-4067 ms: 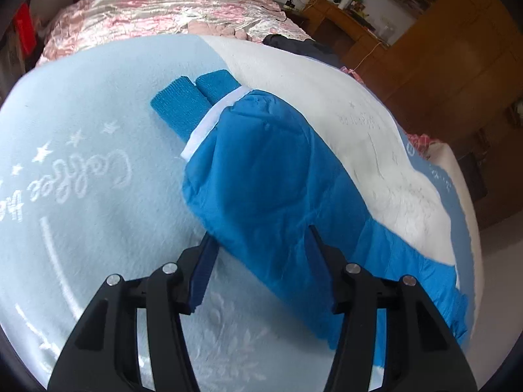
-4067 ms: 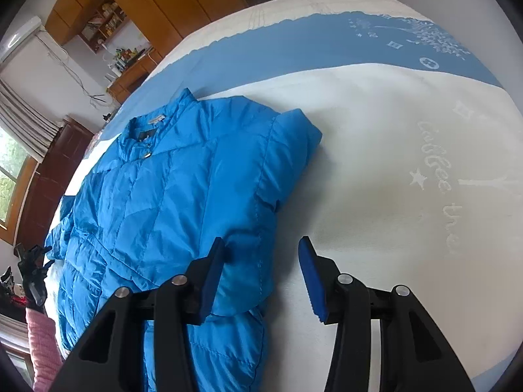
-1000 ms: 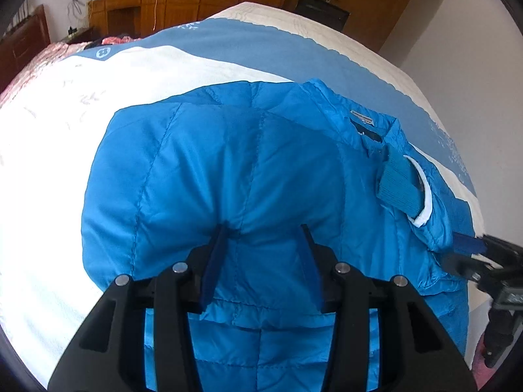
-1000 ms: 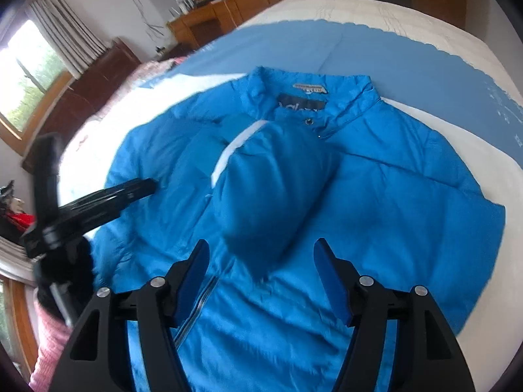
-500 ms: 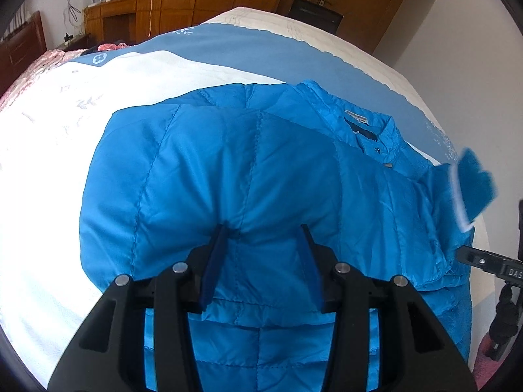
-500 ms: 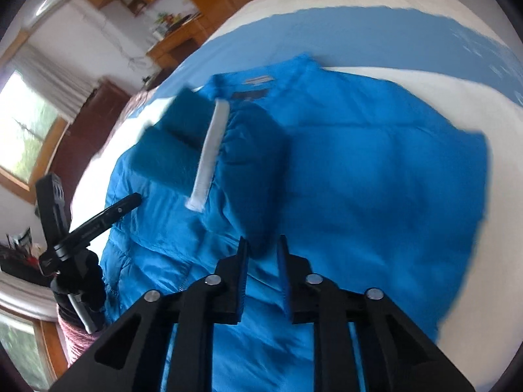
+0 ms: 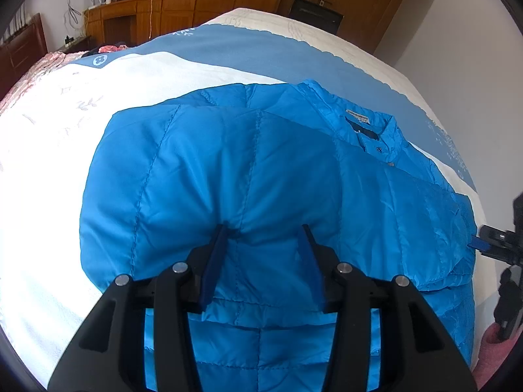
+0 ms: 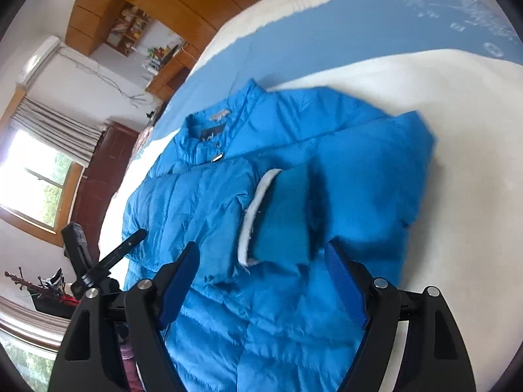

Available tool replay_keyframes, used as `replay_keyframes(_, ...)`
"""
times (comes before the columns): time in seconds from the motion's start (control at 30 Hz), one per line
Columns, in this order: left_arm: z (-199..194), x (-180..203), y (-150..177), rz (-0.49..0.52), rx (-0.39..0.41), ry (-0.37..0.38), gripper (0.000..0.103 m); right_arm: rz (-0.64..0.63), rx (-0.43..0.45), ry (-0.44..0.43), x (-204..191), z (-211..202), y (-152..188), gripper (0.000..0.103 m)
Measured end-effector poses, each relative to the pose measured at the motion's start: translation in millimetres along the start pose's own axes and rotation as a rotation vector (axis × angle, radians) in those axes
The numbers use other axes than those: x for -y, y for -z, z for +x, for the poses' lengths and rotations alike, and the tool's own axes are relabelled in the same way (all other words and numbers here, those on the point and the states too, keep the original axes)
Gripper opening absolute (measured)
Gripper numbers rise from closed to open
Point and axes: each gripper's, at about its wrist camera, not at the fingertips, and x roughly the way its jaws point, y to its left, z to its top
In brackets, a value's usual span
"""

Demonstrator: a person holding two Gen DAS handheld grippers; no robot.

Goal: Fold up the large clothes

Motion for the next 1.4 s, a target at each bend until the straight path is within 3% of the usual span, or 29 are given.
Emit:
replay_keyframes(0.03,0.2,0.0,0.0,0.001,0.001,-0.001,0.045,0.000,-0.005,0.012,-1.8,6.0,-2.0,0.064)
replay_keyframes(0.1,0.5,-0.4,0.3,0.001,0.003,0.000,0.045,0.000,-0.018,0.018,-5.0,16.7,-5.6,0.034)
replay_keyframes(0.2,-6.5,-1.5,-1.1,-0.010,0.014,0.017,0.045,-0.011,0.009,0.011,-9.5,13.8,-6.0,0.016)
replay_keyframes(0.33,-24.2,1.1,-5.6,0.003,0.053,0.050,0.045,-0.026,0.102,0.022,-9.9,-15.9,-3.4,0.014)
replay_keyframes(0.43,-22.2,2.4,-6.4,0.016,0.053,0.040,0.045,-0.017,0.156,0.091,0.7,-36.9,0.7,0.014)
replay_keyframes(0.67,8.5,2.6,-4.5,0.043,-0.006,0.005,0.045,0.022,0.086,0.132,28.8,-12.1,12.0,0.016)
replay_keyframes(0.8,9.7,-0.1,-4.3,0.034,-0.009,0.007,0.045,-0.015,0.082,0.170,20.1,-12.8,14.7,0.022)
replay_keyframes(0.9,-4.7,-3.0,-4.6,0.001,-0.004,0.016,0.045,-0.028,0.130,0.205,12.4,-34.1,22.8,0.027)
replay_keyframes(0.97,-20.0,1.7,-6.5,0.010,0.029,0.038,0.046,-0.053,0.203,0.260,2.6,-52.0,26.5,0.030)
replay_keyframes(1.03,-31.4,13.5,-9.5,0.041,0.057,0.030,0.048,-0.085,0.226,0.258,-8.7,-57.8,25.6,0.031)
replay_keyframes(1.17,-19.7,38.3,-13.0,0.114,0.023,0.005,0.048,-0.142,0.213,0.215,-30.0,-43.6,17.4,0.031)
replay_keyframes(1.33,13.1,44.0,-12.6,0.137,-0.033,-0.039,0.048,-0.170,0.207,0.334,-28.5,-15.1,6.9,0.031)
replay_keyframes(1.4,19.4,42.3,-9.8,0.156,-0.032,-0.042,0.048,-0.148,0.169,0.342,-17.3,-2.5,6.7,0.030)
